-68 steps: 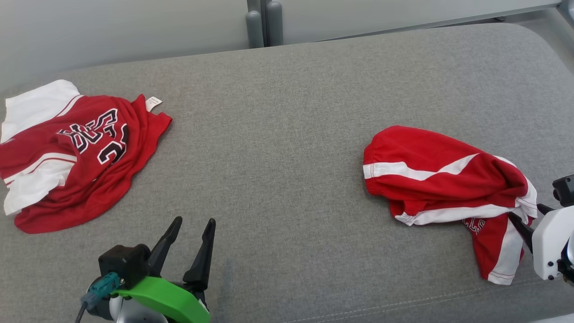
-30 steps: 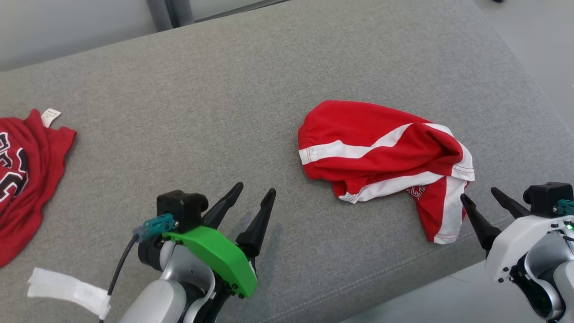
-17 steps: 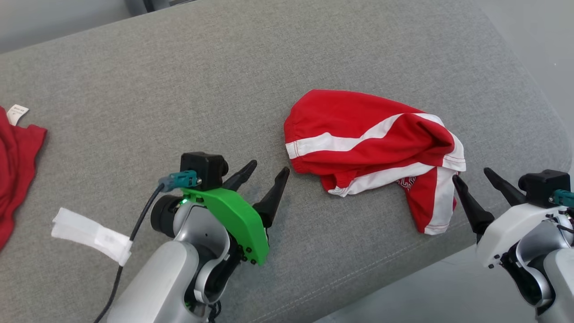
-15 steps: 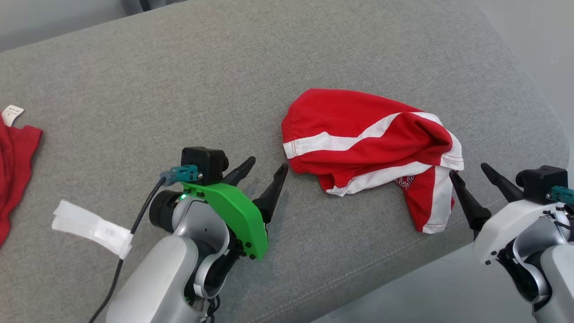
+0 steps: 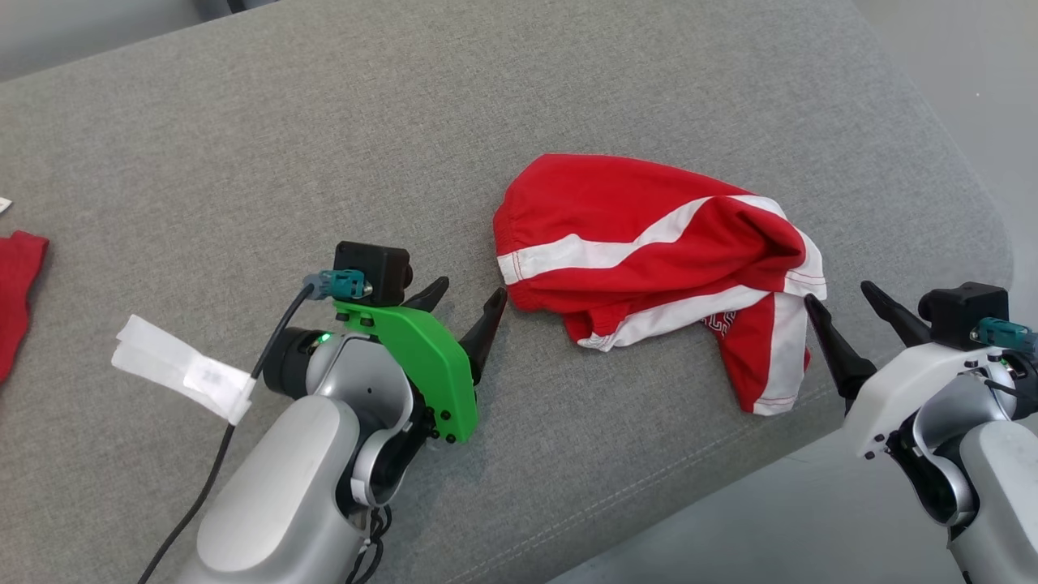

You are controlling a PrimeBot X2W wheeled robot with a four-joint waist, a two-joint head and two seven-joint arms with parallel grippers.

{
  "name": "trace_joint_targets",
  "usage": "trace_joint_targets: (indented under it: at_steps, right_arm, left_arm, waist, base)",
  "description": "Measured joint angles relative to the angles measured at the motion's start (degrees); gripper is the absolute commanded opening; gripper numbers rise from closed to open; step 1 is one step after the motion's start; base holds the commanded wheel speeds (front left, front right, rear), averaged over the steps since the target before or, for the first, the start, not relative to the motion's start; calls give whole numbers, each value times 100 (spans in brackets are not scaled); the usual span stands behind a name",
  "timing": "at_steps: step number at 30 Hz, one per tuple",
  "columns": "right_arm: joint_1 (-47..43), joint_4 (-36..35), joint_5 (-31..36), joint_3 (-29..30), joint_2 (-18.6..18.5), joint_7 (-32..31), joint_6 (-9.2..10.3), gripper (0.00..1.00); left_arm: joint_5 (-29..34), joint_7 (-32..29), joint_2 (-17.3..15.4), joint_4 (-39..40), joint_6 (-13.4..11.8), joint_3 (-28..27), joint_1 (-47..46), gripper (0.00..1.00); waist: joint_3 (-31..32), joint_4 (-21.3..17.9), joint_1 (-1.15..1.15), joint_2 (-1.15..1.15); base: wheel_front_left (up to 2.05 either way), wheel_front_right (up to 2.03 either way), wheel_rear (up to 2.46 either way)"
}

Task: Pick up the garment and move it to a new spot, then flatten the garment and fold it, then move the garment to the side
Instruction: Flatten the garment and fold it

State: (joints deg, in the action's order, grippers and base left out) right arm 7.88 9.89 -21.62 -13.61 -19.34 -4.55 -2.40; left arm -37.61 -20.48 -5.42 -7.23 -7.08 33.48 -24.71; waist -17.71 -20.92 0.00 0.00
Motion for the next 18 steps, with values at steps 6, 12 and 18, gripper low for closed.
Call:
trace_joint_targets:
  at_steps: [6,12,18]
  right_arm:
    - [115,153,3,-111,67,56,-30,99]
    - [193,293,49,-136,76,107,-60,66]
    - [313,391,52,-154,73,153,-112,40]
  left_arm:
    - [1,-14,71,-158,0,1,-116,100]
    - [1,-13,94,-248,0,3,-182,100]
    - [0,-5,124,-355,0,13,-255,100]
  waist:
    - [-4,20,0,0]
    - [-10,51,0,0]
    - [-26,84,0,0]
  base:
    - [0,0,0]
    - [0,0,0]
    - [0,0,0]
